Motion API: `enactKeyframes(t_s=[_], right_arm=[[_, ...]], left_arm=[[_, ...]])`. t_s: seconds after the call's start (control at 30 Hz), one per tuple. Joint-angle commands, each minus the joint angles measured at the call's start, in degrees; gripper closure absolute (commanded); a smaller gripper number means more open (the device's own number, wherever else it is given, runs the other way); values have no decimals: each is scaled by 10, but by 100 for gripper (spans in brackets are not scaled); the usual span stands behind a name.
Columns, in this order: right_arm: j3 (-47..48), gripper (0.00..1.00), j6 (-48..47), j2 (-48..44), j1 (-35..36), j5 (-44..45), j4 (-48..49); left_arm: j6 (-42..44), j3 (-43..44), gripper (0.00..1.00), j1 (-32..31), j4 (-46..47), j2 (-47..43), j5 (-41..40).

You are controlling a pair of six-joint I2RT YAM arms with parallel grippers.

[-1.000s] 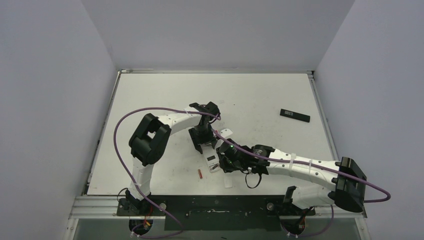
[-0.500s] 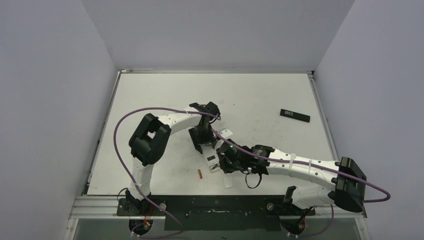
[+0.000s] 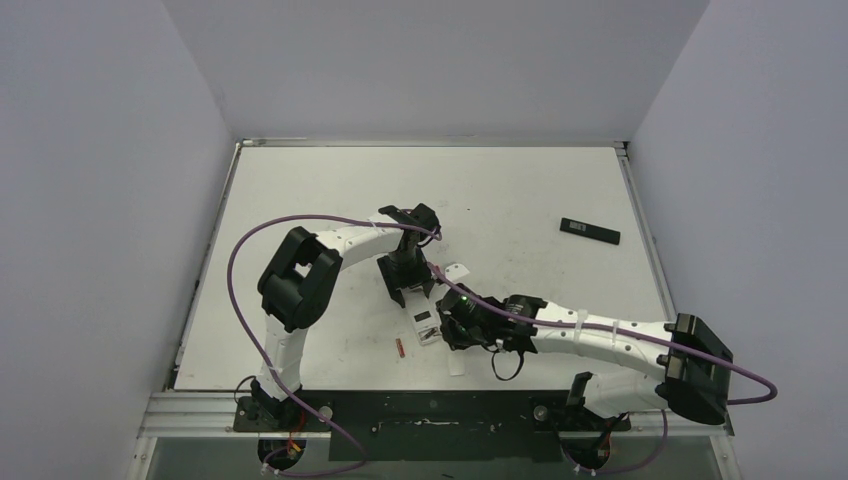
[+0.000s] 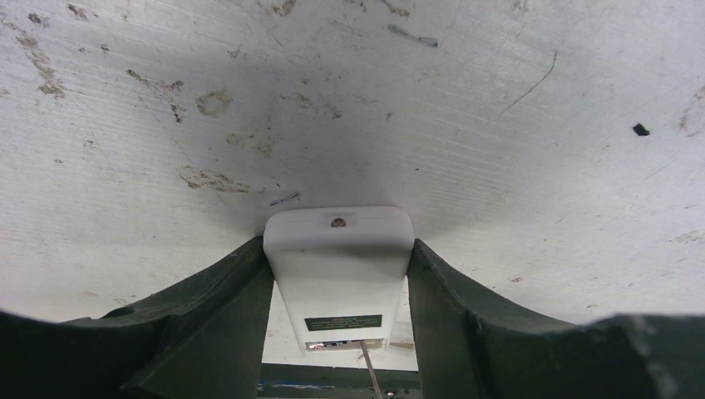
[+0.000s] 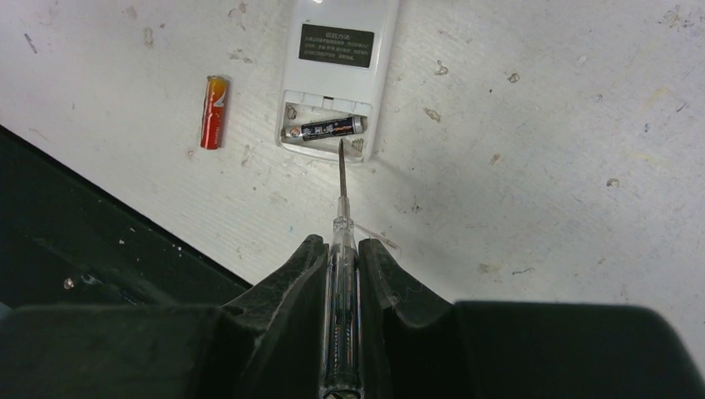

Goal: Unload the batteries from the remote control
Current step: Unload the battery from the remote control.

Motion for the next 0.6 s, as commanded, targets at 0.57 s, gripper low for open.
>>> enactKeyframes(t_s=[0.57], right_arm=[[-98, 95, 98, -64, -42, -6, 149]], left_arm=[[-6, -19, 100, -1, 31, 14, -25]])
